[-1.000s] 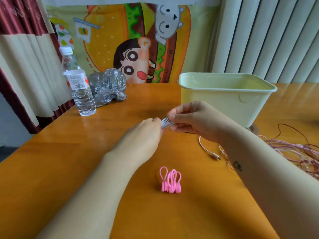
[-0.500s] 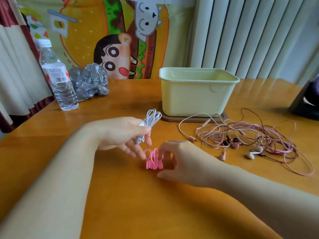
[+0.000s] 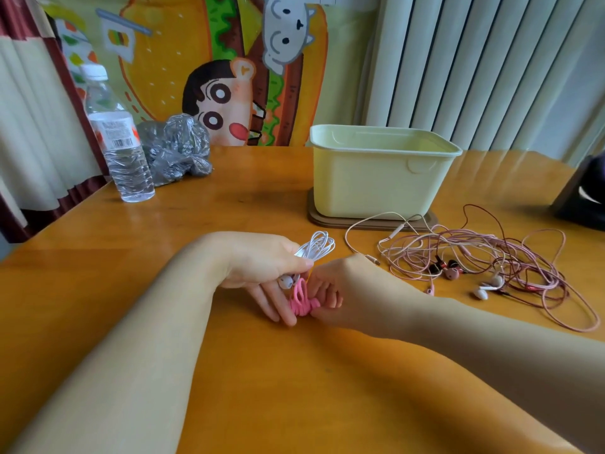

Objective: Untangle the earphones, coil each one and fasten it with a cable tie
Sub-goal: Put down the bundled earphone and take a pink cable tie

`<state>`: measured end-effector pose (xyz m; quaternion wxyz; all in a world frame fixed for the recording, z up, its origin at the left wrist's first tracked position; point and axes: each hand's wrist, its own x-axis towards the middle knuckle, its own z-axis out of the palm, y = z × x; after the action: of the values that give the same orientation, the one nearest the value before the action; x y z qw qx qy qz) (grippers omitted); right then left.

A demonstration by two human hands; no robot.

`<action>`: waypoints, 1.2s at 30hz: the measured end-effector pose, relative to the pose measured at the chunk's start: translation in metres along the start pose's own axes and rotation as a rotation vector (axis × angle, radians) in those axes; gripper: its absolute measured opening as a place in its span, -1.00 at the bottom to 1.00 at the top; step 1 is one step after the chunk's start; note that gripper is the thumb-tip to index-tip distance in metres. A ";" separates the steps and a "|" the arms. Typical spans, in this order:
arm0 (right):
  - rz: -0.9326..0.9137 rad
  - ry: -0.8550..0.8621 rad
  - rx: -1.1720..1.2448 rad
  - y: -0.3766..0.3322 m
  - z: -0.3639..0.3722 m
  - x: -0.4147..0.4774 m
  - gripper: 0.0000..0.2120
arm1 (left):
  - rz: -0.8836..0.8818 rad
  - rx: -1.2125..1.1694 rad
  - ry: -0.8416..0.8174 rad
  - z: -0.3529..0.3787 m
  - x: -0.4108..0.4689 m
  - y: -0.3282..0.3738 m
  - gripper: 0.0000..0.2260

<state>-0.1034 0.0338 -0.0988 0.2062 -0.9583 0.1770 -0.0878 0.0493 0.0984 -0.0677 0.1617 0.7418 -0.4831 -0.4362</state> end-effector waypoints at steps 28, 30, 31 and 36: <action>-0.069 0.518 0.465 0.014 -0.027 0.086 -0.82 | 0.437 -0.563 0.525 -0.028 0.030 -0.014 -0.77; -0.108 0.524 0.366 0.015 -0.028 0.094 -0.80 | 0.417 -0.396 0.603 -0.033 0.032 -0.019 -0.73; -0.119 0.523 0.329 0.015 -0.028 0.095 -0.80 | 0.405 -0.289 0.641 -0.034 0.031 -0.021 -0.71; -0.137 0.483 0.221 0.017 -0.034 0.100 -0.85 | 0.400 -0.130 0.650 -0.038 0.027 -0.022 -0.69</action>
<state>-0.0249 -0.0308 -0.0666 0.2551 -0.8910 0.1450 -0.3463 0.0961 0.0787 -0.0741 0.4348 0.7206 -0.5132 -0.1681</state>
